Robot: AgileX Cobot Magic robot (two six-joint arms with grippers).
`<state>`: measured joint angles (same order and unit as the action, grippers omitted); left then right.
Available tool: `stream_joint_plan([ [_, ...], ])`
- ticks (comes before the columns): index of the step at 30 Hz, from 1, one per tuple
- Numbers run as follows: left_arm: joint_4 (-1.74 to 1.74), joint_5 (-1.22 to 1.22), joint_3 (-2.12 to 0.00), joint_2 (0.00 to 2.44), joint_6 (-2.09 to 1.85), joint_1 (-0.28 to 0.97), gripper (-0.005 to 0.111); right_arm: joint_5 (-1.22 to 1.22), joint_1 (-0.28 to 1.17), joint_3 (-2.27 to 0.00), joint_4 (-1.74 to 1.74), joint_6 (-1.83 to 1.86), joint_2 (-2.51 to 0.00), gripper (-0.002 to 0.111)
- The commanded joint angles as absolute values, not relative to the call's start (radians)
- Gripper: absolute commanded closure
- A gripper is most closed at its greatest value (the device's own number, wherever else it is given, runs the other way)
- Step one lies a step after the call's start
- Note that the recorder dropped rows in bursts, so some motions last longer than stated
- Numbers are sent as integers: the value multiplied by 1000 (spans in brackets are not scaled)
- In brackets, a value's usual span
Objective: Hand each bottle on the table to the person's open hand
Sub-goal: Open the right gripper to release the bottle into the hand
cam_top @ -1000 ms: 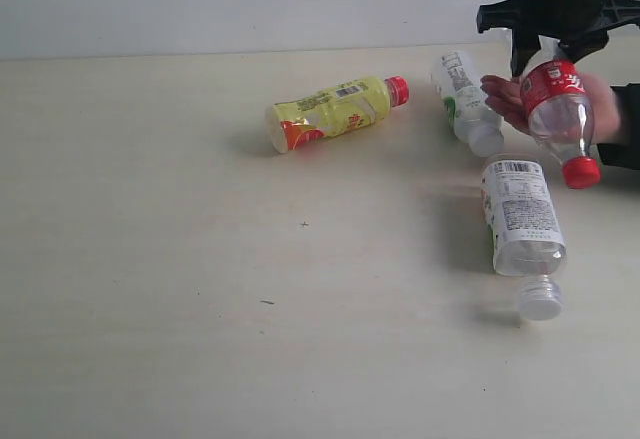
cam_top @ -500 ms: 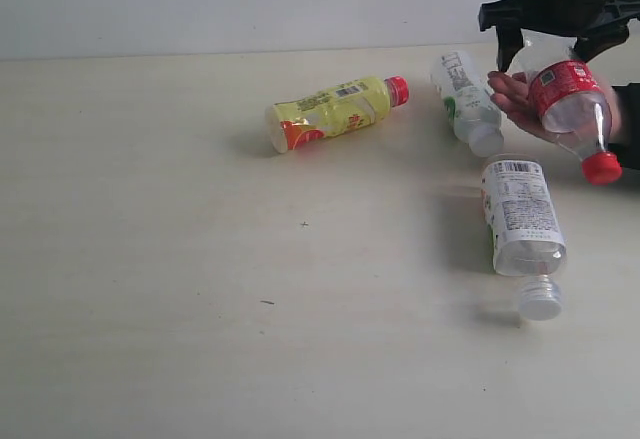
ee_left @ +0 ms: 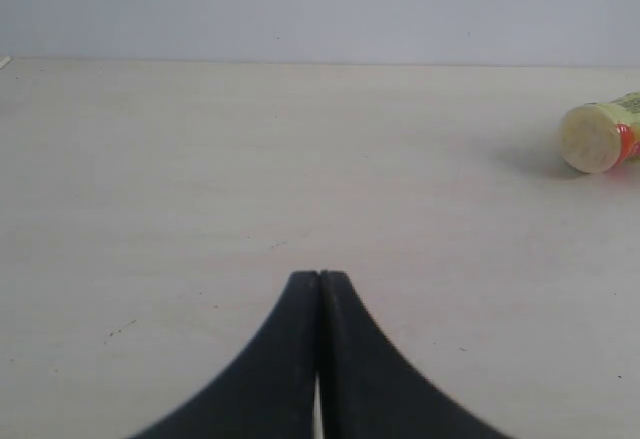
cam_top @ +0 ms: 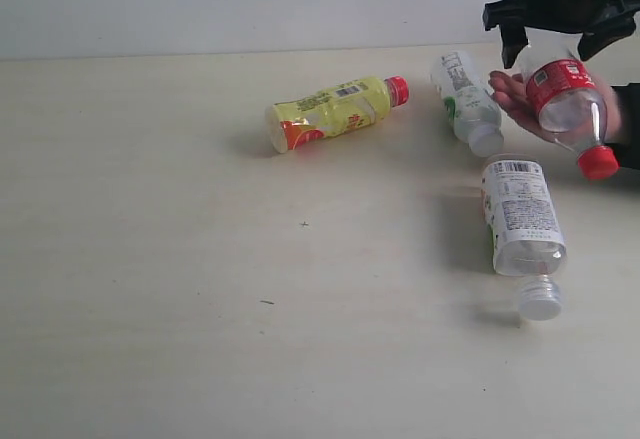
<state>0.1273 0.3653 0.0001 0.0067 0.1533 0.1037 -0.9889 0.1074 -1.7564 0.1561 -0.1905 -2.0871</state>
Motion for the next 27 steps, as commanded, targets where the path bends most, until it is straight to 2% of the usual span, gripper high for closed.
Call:
stream_joint_plan([
  [1, 120, 357, 0, 0, 157, 100, 107, -938, 104, -1764, 165, -185, -2057, 24],
  [9, 120, 357, 0, 0, 157, 100, 107, -941, 104, -1764, 165, -160, -1958, 19],
  [27, 120, 357, 0, 0, 157, 100, 107, -1221, 104, -1743, 76, -50, -1659, 19],
])
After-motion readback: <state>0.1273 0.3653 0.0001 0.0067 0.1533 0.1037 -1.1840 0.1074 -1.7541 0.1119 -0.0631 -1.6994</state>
